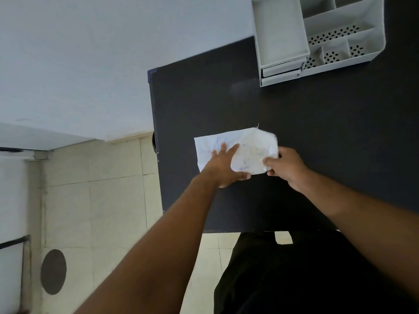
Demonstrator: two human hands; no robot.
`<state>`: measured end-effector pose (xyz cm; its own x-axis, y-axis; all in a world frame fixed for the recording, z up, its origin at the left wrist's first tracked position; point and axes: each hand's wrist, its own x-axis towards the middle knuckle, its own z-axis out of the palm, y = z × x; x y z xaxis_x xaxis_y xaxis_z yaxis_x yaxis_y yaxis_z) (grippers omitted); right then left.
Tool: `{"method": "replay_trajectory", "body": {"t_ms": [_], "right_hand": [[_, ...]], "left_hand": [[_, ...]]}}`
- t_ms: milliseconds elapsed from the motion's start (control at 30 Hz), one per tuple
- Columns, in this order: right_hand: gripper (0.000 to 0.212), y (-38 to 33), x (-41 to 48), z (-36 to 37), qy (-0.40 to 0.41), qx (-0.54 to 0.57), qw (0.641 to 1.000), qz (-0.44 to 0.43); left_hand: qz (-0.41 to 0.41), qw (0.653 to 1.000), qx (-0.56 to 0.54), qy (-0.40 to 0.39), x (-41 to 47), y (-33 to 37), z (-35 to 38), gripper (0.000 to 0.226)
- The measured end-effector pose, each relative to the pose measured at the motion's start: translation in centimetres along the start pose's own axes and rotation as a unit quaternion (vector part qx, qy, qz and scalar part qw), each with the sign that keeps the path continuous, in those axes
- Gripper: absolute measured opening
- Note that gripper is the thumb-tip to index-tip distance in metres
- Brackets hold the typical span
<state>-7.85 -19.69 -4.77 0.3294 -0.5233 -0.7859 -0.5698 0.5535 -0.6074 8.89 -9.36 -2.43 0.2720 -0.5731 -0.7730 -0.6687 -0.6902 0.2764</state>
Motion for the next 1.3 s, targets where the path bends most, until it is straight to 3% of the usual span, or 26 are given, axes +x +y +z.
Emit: {"method": "replay_trajectory", "body": {"t_ms": [100,300,467,700,867,1300], "right_hand": [[0.020,0.0,-0.1,0.1,-0.011,-0.002,1.000,-0.004],[0.012,0.1,-0.3,0.6,-0.004,-0.046,0.999,-0.018],[0.006,-0.5,-0.3,0.3,0.011,-0.043,0.999,-0.023],[0.023,-0.5,-0.8,0.5,-0.003,-0.029,0.999,-0.028],[0.018,-0.6,-0.9,0.2,0.028,-0.075,0.997,-0.019],[0.034,0.2,-0.6,0.1,0.029,-0.020,0.999,-0.001]], "left_hand": [[0.010,0.997,0.061,0.037,0.2,-0.5,0.1,0.099],[-0.021,0.989,0.117,0.088,0.0,0.2,2.1,0.099],[-0.030,0.989,0.113,0.092,0.0,0.5,2.4,0.102],[-0.029,0.989,0.107,0.096,0.0,0.7,2.5,0.101],[-0.037,0.988,0.116,0.098,0.0,0.9,2.5,0.102],[-0.056,0.985,0.135,0.091,0.5,1.4,2.9,0.102]]}}
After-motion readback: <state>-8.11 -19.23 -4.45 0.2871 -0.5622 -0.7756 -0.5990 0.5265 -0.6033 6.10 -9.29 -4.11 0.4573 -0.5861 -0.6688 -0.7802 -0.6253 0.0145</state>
